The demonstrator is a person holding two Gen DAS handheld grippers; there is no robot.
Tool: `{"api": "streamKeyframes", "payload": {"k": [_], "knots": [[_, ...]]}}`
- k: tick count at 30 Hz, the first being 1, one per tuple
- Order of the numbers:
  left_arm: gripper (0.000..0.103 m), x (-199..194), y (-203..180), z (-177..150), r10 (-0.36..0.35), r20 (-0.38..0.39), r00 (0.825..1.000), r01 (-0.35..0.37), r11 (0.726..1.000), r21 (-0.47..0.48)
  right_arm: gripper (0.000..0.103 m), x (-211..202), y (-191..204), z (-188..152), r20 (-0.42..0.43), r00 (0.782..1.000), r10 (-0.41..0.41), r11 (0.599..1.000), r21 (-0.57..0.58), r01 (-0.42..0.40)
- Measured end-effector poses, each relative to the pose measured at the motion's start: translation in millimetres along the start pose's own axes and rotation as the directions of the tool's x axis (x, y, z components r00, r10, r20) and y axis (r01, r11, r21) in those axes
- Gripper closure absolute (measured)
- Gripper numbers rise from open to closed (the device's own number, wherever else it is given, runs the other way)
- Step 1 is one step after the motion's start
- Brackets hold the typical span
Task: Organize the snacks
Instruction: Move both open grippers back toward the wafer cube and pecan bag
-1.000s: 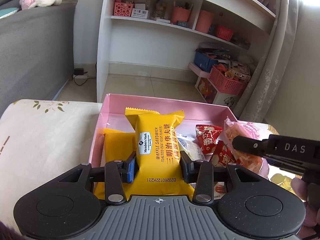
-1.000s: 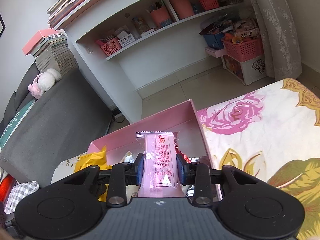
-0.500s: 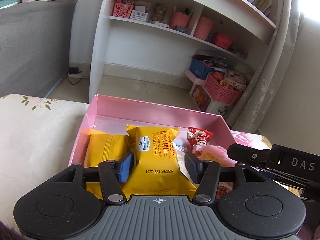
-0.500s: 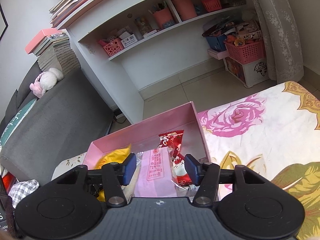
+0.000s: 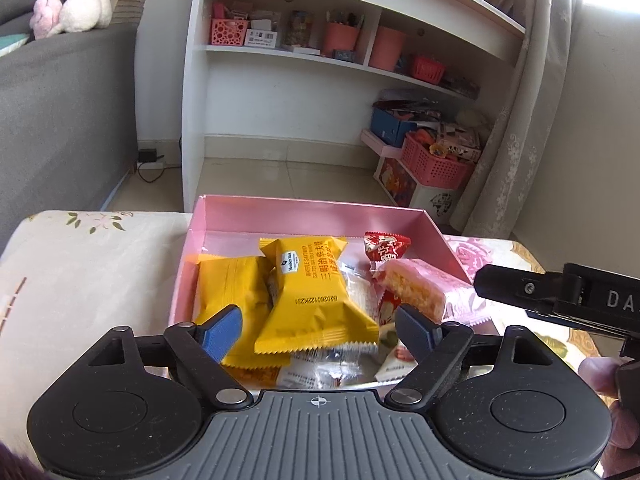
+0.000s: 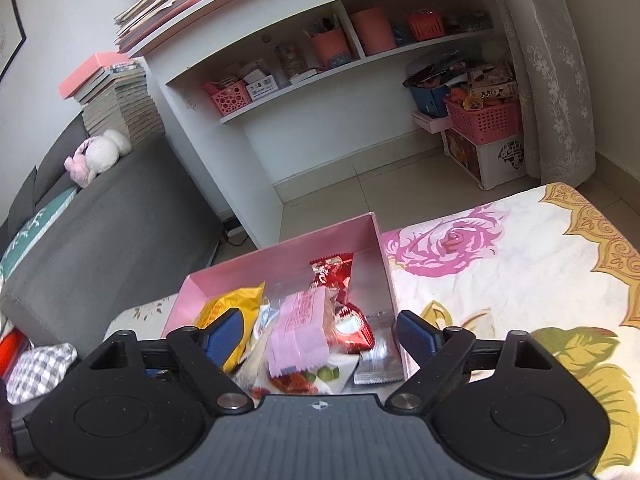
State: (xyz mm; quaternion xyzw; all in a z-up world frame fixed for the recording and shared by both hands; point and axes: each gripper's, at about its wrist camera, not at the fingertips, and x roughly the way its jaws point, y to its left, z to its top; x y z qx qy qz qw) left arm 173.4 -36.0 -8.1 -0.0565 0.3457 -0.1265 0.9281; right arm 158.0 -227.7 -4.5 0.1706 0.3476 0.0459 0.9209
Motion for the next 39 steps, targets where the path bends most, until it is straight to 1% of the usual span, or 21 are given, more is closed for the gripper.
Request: {"api": "streamKeyframes", "payload": {"k": [4,6,11,13,17,22,26,28,29,31,33,36,39], "knots": [[0.013,-15,3,-5,-0.006,-0.011,1.000,0.006,1.000,-0.004,0.019,-17,2,-5,-0.001,1.000,-0.003,1.000,-0.028,0.003],[0.011,-24,3,-8,-0.002,-0.015,1.000,0.002,1.000,0.013,0.018,-24,3,-6,-0.003,1.000,-0.002,0.999,-0.039,0.002],[0.009,-40,0,-15,0.032,-0.023,0.999,-0.030,0.996,0.081,0.014,-38,4,-11,-0.016,0.999,-0.028,0.998,-0.060,0.027],[0.007,-48,-1,-18,0.039,-0.030,0.999,-0.036,0.995,0.093,0.013,-44,4,-12,-0.021,0.999,-0.034,0.997,-0.069,0.032],[0.007,-61,2,-25,0.053,-0.057,0.997,-0.046,0.993,0.107,0.011,-54,5,-15,-0.030,0.998,-0.046,0.996,-0.076,0.043],[0.007,-70,9,-35,0.083,-0.104,0.991,-0.071,0.991,0.114,0.009,-65,5,-24,-0.029,0.998,-0.062,0.995,-0.083,0.059],[0.006,-72,19,-52,0.099,-0.113,0.989,-0.085,0.989,0.124,0.008,-66,2,-36,-0.043,0.997,-0.070,0.994,-0.089,0.066],[0.005,-69,22,-60,0.130,-0.130,0.983,-0.109,0.982,0.156,0.008,-65,-1,-45,-0.046,0.995,-0.084,0.992,-0.096,0.080],[0.005,-69,24,-63,0.150,-0.123,0.981,-0.128,0.977,0.172,0.008,-65,-1,-50,-0.050,0.994,-0.101,0.990,-0.103,0.096],[0.005,-69,27,-71,0.174,-0.113,0.978,-0.151,0.971,0.184,0.008,-61,0,-58,-0.074,0.987,-0.143,0.979,-0.157,0.130],[0.005,-67,32,-78,0.174,-0.126,0.977,-0.148,0.970,0.193,0.008,-61,3,-65,-0.070,0.983,-0.169,0.963,-0.225,0.149],[0.005,-64,38,-90,0.163,-0.152,0.975,-0.135,0.974,0.180,0.008,-59,6,-75,-0.076,0.983,-0.168,0.945,-0.297,0.139],[0.005,-61,41,-98,0.140,-0.176,0.974,-0.113,0.981,0.156,0.008,-57,6,-85,-0.099,0.984,-0.150,0.938,-0.329,0.110]]}}
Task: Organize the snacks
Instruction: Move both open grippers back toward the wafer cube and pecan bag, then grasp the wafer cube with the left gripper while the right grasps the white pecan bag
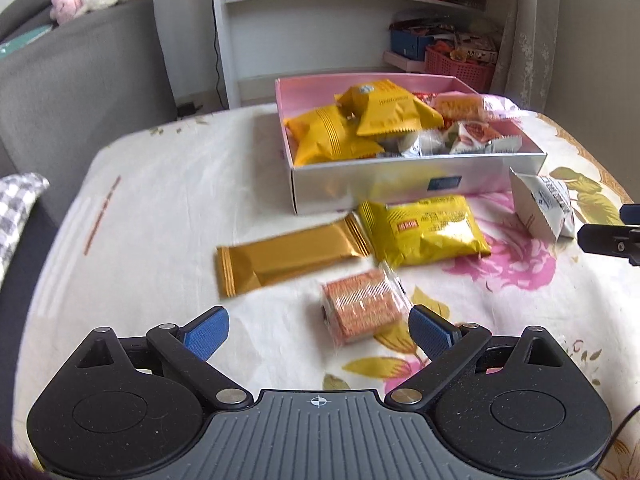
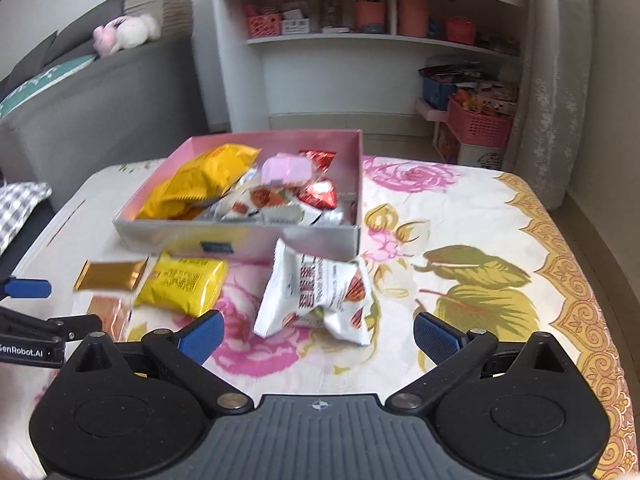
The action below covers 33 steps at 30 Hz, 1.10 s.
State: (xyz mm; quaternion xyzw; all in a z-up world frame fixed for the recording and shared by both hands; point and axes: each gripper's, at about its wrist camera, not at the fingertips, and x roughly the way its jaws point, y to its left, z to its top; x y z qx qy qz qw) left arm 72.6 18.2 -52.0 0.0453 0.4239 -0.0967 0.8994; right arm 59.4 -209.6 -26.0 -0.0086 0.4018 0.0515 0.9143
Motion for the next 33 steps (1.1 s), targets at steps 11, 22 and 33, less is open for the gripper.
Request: {"api": "streamKeyframes", "payload": {"k": [11,22,33], "knots": [[0.005,11,-16,-15,-0.086,0.026,0.996,0.087,0.995,-0.041,0.007,33,-26,-17,-0.036,0.999,0.027,0.991,0.133,-0.022],[0.007,17,-34,-14,-0.033,0.068,0.997,0.034,0.999,-0.019,0.007,48,-25,-15,-0.018,0.997,0.076,0.995,0.065,-0.074],[0.014,19,-30,-10,-0.053,0.078,0.996,0.057,0.998,-0.040,0.007,54,-8,-2,-0.037,0.978,0.206,0.976,0.077,-0.203]]}}
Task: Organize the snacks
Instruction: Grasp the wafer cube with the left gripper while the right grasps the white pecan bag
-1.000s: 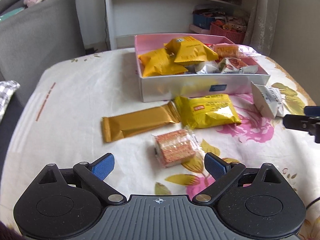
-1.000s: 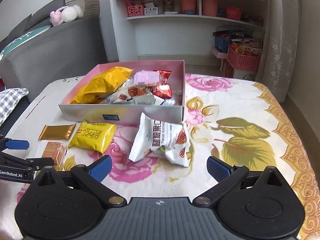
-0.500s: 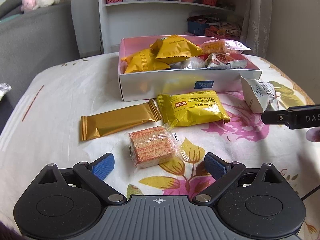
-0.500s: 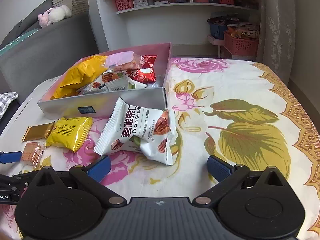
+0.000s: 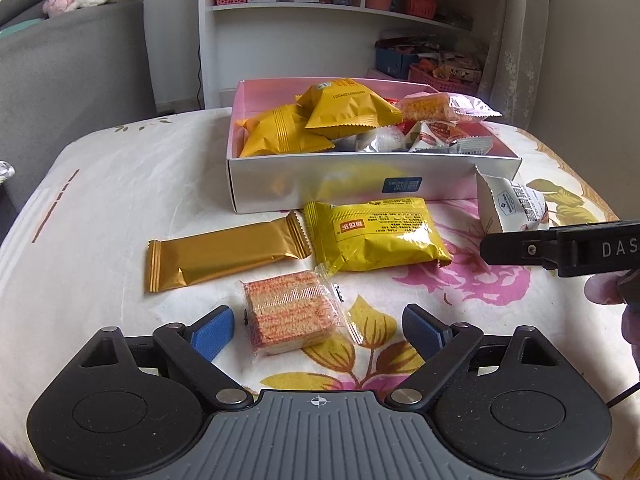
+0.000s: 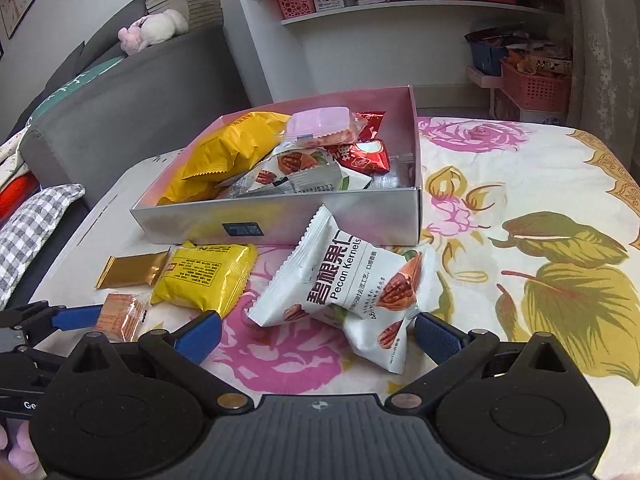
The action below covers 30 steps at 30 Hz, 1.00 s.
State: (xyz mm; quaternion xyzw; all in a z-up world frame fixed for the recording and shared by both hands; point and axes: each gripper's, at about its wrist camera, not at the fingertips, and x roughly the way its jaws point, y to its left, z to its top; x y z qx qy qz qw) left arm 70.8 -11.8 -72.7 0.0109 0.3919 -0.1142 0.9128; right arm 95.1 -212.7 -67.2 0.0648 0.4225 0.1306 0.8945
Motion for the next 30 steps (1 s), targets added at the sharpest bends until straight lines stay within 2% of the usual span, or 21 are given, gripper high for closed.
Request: {"api": "streamKeyframes", "payload": {"k": [4,8,9,13,16,22,25,30], "knots": [[0.024,-2,4,2,0.006,0.003,1.000,-0.006,1.000,-0.018,0.007,4,-1,5,0.016,1.000,-0.013,0.999,0.053,0.013],[0.033,-2,6,2,0.023,0.009,1.000,-0.023,1.000,-0.003,0.007,9,-2,9,0.022,0.997,-0.076,0.992,0.099,0.073],[0.038,-2,6,2,0.031,0.010,0.999,-0.031,1.000,0.000,0.007,9,-3,10,0.023,0.996,-0.084,0.991,0.107,0.081],[0.051,-2,4,5,0.035,0.000,0.999,-0.035,0.999,0.018,0.014,11,-4,13,0.024,0.993,-0.113,0.987,0.118,0.110],[0.055,-3,3,5,0.027,-0.004,1.000,-0.027,0.999,0.028,0.020,12,-2,13,0.023,0.989,-0.146,0.985,0.102,0.143],[0.060,-5,2,7,0.009,-0.016,1.000,-0.008,1.000,0.021,0.041,9,-4,16,0.020,0.987,-0.157,0.982,0.111,0.154],[0.060,-7,0,7,-0.001,-0.016,1.000,0.002,1.000,0.024,0.046,8,-6,18,0.018,0.987,-0.162,0.979,0.127,0.158],[0.061,-10,2,11,-0.011,-0.016,1.000,0.011,1.000,0.011,0.048,4,-6,18,0.012,0.986,-0.166,0.977,0.138,0.163]]}}
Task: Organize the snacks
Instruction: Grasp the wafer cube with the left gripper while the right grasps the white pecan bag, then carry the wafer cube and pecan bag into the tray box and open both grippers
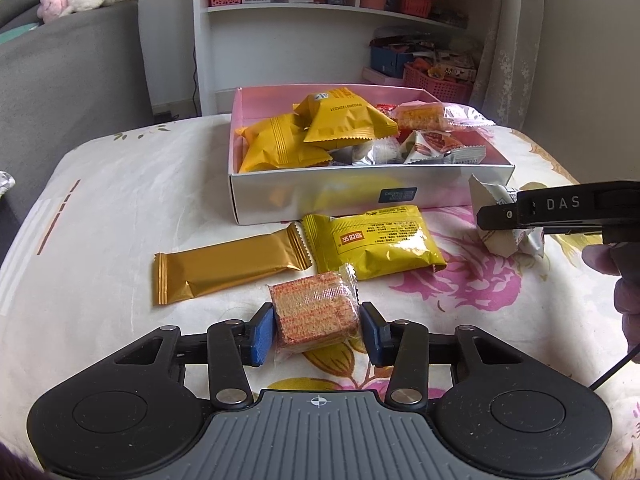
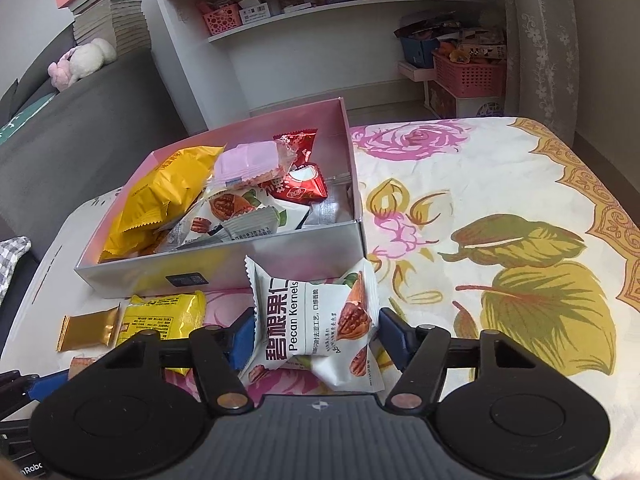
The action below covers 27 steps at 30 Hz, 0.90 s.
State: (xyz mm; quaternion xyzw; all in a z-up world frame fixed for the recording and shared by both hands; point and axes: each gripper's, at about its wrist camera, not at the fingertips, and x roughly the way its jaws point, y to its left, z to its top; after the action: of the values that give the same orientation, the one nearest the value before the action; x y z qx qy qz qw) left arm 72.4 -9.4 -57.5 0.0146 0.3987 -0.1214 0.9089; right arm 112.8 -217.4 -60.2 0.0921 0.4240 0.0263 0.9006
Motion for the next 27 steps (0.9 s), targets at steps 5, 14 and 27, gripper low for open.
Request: {"api": "streamKeyframes", "payload": {"k": [5,14,27], "knots": [[0.061,-6,4,6,-0.011,0.010,1.000,0.012,0.999,-0.040,0.048,-9,0,2,0.014,1.000,0.022,1.000,0.002,-0.022],[0.061,-20,11,15,-0.021,0.038,0.999,0.024,0.996,-0.081,0.048,-23,1,4,0.032,0.999,0.040,0.999,0.018,-0.040],[0.061,-34,17,40,-0.030,0.081,0.996,0.041,0.989,-0.141,0.047,-46,15,12,0.083,0.993,0.079,0.997,0.000,-0.079]]}}
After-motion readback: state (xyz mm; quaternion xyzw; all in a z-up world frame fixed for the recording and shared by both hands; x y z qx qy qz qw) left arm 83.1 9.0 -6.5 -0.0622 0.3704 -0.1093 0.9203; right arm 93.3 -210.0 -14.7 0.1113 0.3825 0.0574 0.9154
